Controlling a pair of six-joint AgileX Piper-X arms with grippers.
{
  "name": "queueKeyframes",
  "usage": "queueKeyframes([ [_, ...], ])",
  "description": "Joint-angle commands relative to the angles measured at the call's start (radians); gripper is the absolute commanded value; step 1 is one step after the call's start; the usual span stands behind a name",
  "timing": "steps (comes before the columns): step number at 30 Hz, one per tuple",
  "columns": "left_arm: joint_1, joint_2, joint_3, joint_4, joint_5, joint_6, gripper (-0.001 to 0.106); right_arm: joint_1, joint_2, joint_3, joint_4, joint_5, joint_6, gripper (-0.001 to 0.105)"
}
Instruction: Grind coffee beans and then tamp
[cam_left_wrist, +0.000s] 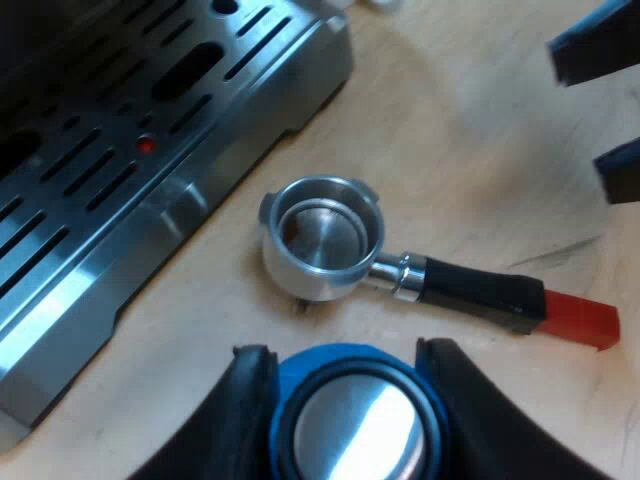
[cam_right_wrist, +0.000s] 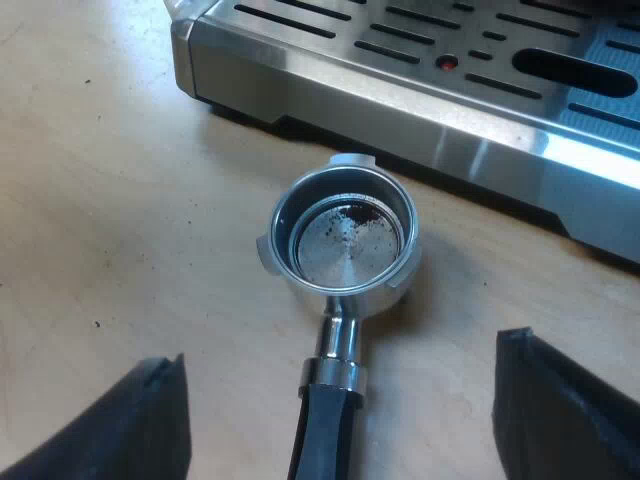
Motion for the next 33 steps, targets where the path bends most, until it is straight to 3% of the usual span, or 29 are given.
queueKeyframes([
  [1,-0.064,0.049,-0.028,-0.044,-0.02,0.008,0.001,-0.002,-0.001,-0.004,-0.007,-0.005,-0.013,0.065],
  [7,-0.166,0.161,-0.074,-0.079,-0.06,0.013,0.001,-0.002,-0.001,-0.004,-0.007,-0.005,-0.013,0.065],
  [13,-0.216,0.26,-0.119,-0.13,-0.066,0.013,0.001,-0.002,-0.001,-0.004,-0.007,-0.005,-0.013,0.065],
  [33,-0.218,0.504,-0.162,-0.286,-0.07,0.072,0.001,-0.002,-0.001,-0.004,-0.007,-0.005,-0.013,0.065],
])
